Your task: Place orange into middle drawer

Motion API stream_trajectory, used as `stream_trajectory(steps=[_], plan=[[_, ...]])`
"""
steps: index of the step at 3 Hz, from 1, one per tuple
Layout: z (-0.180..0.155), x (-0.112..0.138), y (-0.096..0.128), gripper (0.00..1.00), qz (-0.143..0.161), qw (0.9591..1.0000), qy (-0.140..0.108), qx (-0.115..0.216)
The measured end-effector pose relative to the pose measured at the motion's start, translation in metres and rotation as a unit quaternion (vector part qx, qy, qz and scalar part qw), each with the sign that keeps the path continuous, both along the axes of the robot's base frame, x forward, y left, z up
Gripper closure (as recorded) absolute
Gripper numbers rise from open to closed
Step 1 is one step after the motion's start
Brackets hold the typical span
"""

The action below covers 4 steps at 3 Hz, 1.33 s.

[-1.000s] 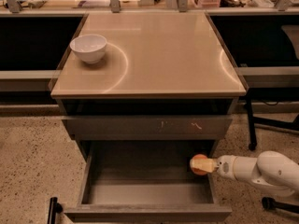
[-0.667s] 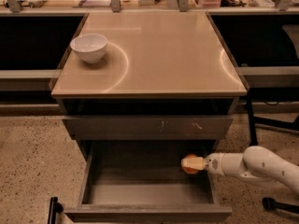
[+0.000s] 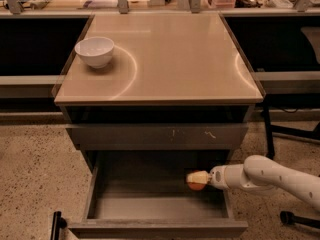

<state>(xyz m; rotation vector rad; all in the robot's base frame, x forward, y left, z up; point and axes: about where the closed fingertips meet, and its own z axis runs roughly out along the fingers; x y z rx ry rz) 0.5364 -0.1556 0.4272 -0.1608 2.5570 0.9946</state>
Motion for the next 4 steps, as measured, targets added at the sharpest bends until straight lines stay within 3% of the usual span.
stream_trajectory(steps=[1,4], plan=[[-0.0003,0.0004,0.0015,0.81,0.001,1.0,0.001,0.0],[-0.0003,0.0003,0.0016,0.11,0.001,1.0,0.001,0.0]])
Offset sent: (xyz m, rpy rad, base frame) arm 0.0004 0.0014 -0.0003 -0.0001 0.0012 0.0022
